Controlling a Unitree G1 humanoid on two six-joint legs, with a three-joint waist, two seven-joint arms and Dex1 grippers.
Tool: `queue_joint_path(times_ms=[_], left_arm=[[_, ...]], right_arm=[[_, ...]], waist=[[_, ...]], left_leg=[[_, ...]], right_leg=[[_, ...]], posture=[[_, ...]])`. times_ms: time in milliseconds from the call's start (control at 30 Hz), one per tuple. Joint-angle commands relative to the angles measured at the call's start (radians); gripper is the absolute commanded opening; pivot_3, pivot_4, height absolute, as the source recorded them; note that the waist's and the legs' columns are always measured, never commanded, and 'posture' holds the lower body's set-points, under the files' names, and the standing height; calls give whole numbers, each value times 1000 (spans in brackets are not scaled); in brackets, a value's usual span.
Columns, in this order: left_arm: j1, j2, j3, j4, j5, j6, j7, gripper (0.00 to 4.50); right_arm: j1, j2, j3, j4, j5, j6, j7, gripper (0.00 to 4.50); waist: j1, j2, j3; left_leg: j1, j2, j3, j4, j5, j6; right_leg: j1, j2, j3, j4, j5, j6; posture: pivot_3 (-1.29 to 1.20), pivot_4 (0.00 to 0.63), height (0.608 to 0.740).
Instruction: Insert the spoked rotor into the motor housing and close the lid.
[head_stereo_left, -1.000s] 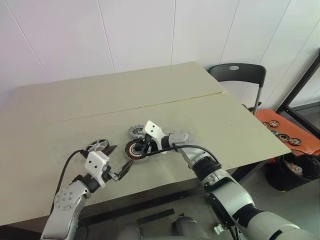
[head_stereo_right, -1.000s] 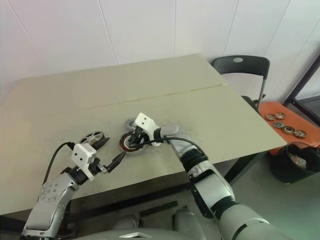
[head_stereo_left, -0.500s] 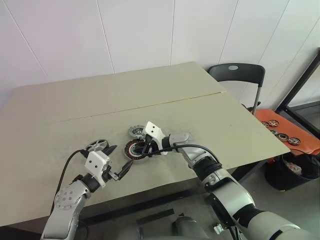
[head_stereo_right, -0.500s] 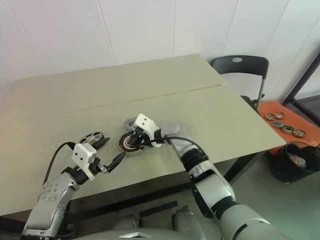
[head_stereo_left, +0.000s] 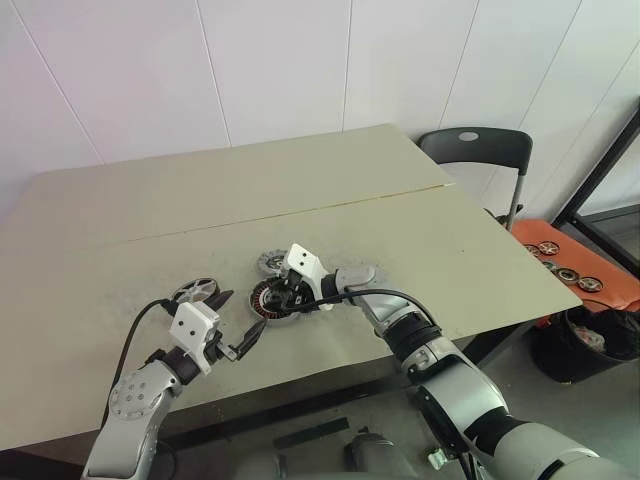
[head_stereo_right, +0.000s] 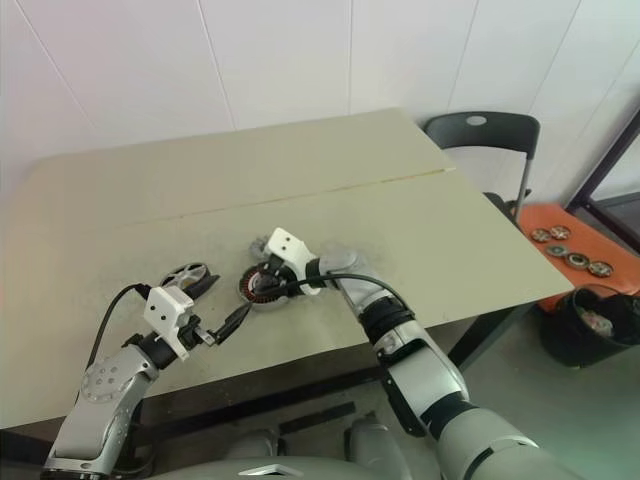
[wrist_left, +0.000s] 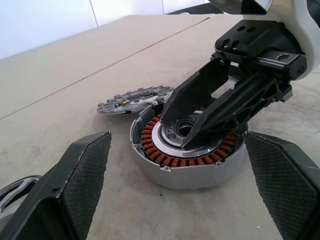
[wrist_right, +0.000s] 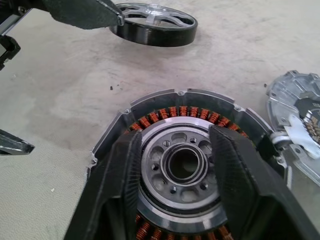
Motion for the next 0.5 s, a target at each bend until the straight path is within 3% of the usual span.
queue_joint_path(times_ms=[33,233,333,500], left_arm=[[-12,1,3,-5,4,-6,6,4500],[-13,3,4,-3,3,-4,4,4500],[-14,3,3,-2,3,-4,4,4500],[-16,2,2,3,5,-5,4,4500]], right_arm=[[-7,10,-38,-1,41,11,4,2158],[-37,34,-106,4,81,-28,-48,2158],[-38,17,-81,17,48,-57,-46,1582],[1,-7,0,22,8,-52,39,19]], waist=[[0,0,0],[0,0,0],[-1,0,0],[-1,0,0]], left_leg=[[0,0,0,0,0,0],[-2,0,0,-1,0,0],[-2,0,0,-1,0,0],[-2,0,0,-1,0,0]], right_leg=[[0,0,0,0,0,0],[-2,0,0,0,0,0],[-3,0,0,0,0,0],[-2,0,0,0,0,0]], posture=[[0,0,740],[0,0,740],[0,0,740],[0,0,740]])
